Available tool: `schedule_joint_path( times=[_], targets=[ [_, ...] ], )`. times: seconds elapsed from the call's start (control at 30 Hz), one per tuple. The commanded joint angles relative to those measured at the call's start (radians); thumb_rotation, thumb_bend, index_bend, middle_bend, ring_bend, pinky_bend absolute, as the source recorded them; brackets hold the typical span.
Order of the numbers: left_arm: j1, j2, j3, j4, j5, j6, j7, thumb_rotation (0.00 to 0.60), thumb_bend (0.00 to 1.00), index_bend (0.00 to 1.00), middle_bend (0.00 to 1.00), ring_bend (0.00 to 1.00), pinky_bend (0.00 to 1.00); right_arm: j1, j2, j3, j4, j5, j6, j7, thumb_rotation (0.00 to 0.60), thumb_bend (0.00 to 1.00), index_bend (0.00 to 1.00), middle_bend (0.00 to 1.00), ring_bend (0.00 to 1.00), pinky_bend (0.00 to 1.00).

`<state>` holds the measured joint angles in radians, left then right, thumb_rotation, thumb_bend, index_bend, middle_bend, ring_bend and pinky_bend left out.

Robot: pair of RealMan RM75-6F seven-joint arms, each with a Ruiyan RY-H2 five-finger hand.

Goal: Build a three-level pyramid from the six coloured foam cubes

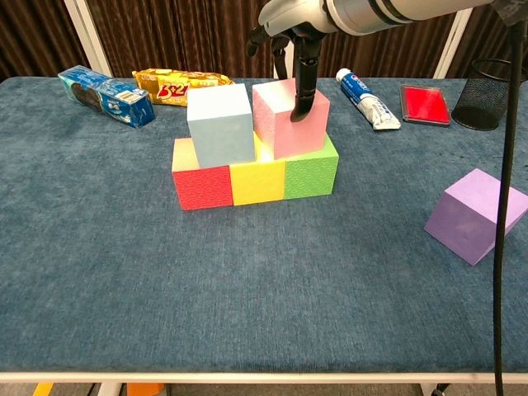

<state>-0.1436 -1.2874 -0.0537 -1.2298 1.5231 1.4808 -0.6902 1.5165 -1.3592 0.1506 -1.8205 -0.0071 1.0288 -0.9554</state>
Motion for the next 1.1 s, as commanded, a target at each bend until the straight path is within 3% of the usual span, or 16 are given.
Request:
schedule_joint_path(
  times=[0.03,0.17,0.3,0.43,0.57,0.8,1.1],
  targets=[
    [0.0,0.001,0.0,-0.001,-0.001,-0.001,0.001,0.6,0.07,0.09,0.11,0.01,0.14,-0.013,0.013,0.01,-0.01,-0.012,-0.008,0.019,0.6,0.06,0.0,0.25,0.0,0.0],
    [-0.001,0.001,-0.001,-0.006,-0.003,-0.004,0.006,0.6,0.07,0.09,0.11,0.01,0.14,-0.07,0.068,0.024,-0.056,-0.093,-0.033,0.099,0.6,0.05,0.0,0.22,0.0,0.0],
    [-0.002,-0.001,-0.002,-0.013,-0.005,-0.007,0.014,0.6,0.07,0.09,0.11,0.01,0.14,-0.178,0.125,0.036,-0.065,-0.227,-0.108,0.256,0.6,0.04,0.0,0.13,0.0,0.0],
    [-0.007,-0.005,-0.004,-0.018,-0.009,-0.017,0.023,0.6,0.07,0.09,0.11,0.01,0.14,-0.323,0.13,0.071,0.006,-0.45,-0.223,0.495,0.6,0.04,0.0,0.05,0.0,0.0],
    [-0.012,-0.008,-0.007,-0.023,-0.016,-0.029,0.036,0.6,0.07,0.09,0.11,0.01,0.14,-0.419,0.106,0.089,0.122,-0.692,-0.328,0.675,0.6,0.02,0.0,0.05,0.0,0.0],
    [-0.016,-0.005,-0.013,-0.046,-0.026,-0.038,0.062,0.6,0.07,0.09,0.11,0.01,0.14,-0.447,0.095,0.093,0.222,-0.862,-0.434,0.801,0.6,0.01,0.0,0.09,0.0,0.0],
    [-0.02,-0.007,-0.017,-0.055,-0.034,-0.048,0.078,0.6,0.07,0.09,0.11,0.01,0.14,-0.466,0.057,0.095,0.284,-0.99,-0.452,0.899,0.6,0.03,0.0,0.17,0.0,0.0]
  ],
)
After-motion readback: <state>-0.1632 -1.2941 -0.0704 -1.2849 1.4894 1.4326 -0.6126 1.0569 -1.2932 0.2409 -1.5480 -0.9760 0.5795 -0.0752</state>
